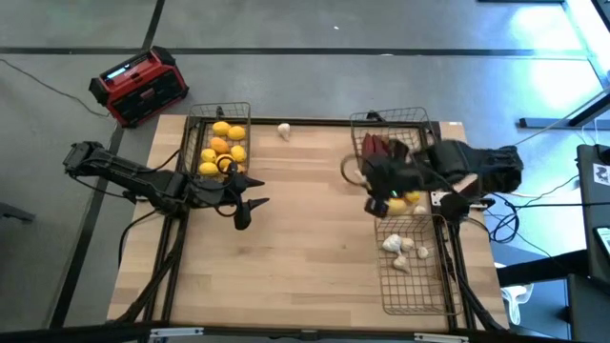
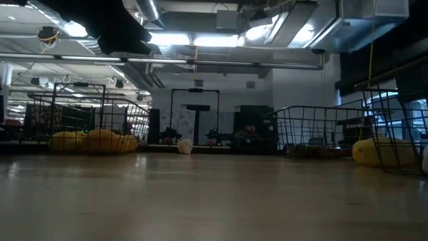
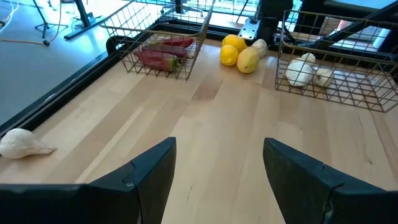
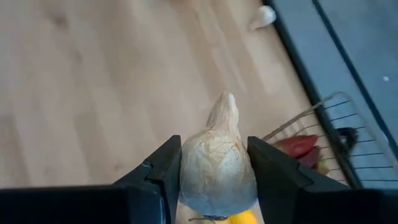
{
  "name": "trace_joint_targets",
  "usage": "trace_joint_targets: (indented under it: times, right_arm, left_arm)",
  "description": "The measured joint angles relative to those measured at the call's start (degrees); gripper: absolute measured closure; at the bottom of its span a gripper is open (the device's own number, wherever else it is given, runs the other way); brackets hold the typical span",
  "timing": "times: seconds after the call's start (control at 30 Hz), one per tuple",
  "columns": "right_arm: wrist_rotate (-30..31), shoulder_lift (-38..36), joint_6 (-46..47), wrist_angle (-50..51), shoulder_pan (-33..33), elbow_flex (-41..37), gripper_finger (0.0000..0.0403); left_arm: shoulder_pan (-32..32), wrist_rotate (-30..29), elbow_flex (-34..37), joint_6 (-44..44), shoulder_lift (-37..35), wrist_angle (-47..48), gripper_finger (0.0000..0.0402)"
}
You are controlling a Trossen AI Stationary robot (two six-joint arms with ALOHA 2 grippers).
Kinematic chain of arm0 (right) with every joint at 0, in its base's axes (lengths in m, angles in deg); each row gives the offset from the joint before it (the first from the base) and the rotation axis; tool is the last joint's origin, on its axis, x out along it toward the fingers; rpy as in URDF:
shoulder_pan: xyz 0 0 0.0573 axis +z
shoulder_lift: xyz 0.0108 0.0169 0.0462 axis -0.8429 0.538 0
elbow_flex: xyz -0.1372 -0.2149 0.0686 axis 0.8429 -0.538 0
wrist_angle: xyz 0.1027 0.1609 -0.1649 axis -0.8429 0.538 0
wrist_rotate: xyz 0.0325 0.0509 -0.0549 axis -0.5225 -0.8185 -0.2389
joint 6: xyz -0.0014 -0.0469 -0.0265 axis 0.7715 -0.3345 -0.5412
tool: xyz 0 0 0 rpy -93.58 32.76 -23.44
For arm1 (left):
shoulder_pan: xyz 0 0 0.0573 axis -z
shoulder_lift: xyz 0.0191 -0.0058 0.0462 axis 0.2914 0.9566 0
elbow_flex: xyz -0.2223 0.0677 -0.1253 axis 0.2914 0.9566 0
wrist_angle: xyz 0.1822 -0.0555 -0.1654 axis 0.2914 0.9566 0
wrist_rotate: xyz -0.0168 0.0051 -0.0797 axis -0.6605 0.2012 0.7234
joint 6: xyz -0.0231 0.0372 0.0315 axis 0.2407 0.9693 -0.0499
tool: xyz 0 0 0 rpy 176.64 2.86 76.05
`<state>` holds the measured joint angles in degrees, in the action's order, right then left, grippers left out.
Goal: Sort produce into baskets
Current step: Put the white garlic into the bottom wire basket
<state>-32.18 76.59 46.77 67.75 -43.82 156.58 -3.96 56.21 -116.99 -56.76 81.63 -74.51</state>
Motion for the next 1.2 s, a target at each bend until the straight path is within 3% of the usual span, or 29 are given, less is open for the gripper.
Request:
trace_joint_targets:
  times: [0.23,0.5,0.77,1.2]
  right_arm:
    - [2.0,-6.5,13.8,0.7,9.7,-13.1,0.0249]
    - [1.4,-15.4,36.5,0.1,23.1,-30.5,0.0249]
    - [-2.9,-17.0,51.5,-4.3,35.5,-41.9,0.0249]
    - [-12.2,-16.9,71.5,-12.9,38.5,-62.6,0.0249]
  left_arm:
    - [0.0,0.0,0.0,0.0,0.0,0.0,0.0164]
    - [0.0,0.0,0.0,0.0,0.0,0.0,0.0164]
    - [0.0,0.0,0.0,0.0,0.0,0.0,0.0164]
    - [0.0,0.0,0.0,0.3,0.0,0.0,0.0164]
